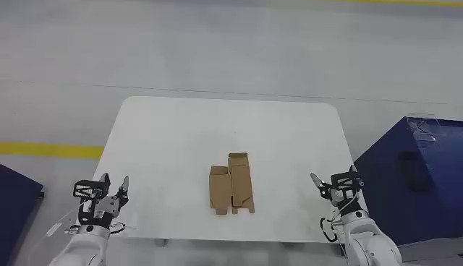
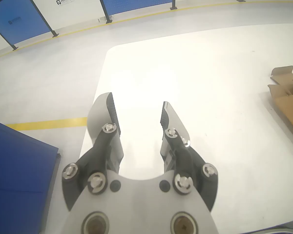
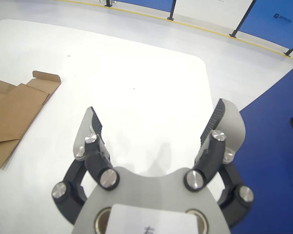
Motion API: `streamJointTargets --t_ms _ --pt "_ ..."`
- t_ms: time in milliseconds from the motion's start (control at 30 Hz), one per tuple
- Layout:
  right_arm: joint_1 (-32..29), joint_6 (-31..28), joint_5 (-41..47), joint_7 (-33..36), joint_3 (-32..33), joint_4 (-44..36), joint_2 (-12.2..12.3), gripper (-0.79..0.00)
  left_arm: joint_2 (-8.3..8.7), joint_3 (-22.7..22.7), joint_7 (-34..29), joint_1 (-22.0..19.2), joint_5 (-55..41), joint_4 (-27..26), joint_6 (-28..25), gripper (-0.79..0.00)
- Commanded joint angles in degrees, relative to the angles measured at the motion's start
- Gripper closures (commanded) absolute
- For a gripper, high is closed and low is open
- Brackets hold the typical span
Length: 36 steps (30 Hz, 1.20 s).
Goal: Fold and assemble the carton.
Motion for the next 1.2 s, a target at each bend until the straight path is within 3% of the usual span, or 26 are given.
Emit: streamJointTargets --t_ms 0,167,200,267,400,500,600,700,833,967,1167 --pt "0.00 0.00 0.00 0.00 0.00 0.00 0.00 -0.785 0.00 0.00 0.00 0.00 0.00 0.00 0.00 -0.323" --pt "0.00 0.00 0.00 0.00 0.00 0.00 0.00 -0.785 0.00 0.00 0.00 0.00 0.00 0.00 0.00 -0.323" --pt "0.00 0.00 0.00 0.00 0.00 0.00 0.00 -0.785 -0.02 0.20 -0.70 -0.06 -0.32 -0.20 -0.41 -0.785" --pt "0.00 0.00 0.00 0.00 0.00 0.00 0.00 -0.785 -0.14 0.99 -5.50 -1.29 -3.01 -2.02 -1.68 -0.785" --pt "0.00 0.00 0.00 0.00 0.00 0.00 0.00 -0.785 -0.58 2.03 -16.74 -4.39 -21.81 -6.94 -7.09 -0.785" --pt "0.00 0.00 0.00 0.00 0.00 0.00 0.00 -0.785 -0.71 3.16 -29.22 -7.41 -39.98 -8.17 -10.20 -0.785" --pt "0.00 0.00 0.00 0.00 0.00 0.00 0.00 -0.785 -0.62 4.90 -48.76 -15.27 -63.09 -4.39 -8.82 -0.785" --pt "0.00 0.00 0.00 0.00 0.00 0.00 0.00 -0.785 -0.83 7.99 -57.83 -23.45 -74.40 2.85 -5.80 -0.785" --pt "0.00 0.00 0.00 0.00 0.00 0.00 0.00 -0.785 -1.65 15.18 -64.45 -31.80 -80.75 12.20 -2.51 -0.785" --pt "0.00 0.00 0.00 0.00 0.00 0.00 0.00 -0.785 -2.46 21.41 -65.37 -37.37 -79.12 19.05 -3.10 -0.776" --pt "0.00 0.00 0.00 0.00 0.00 0.00 0.00 -0.785 -3.68 28.58 -63.26 -42.33 -75.42 26.77 -3.71 -0.606"
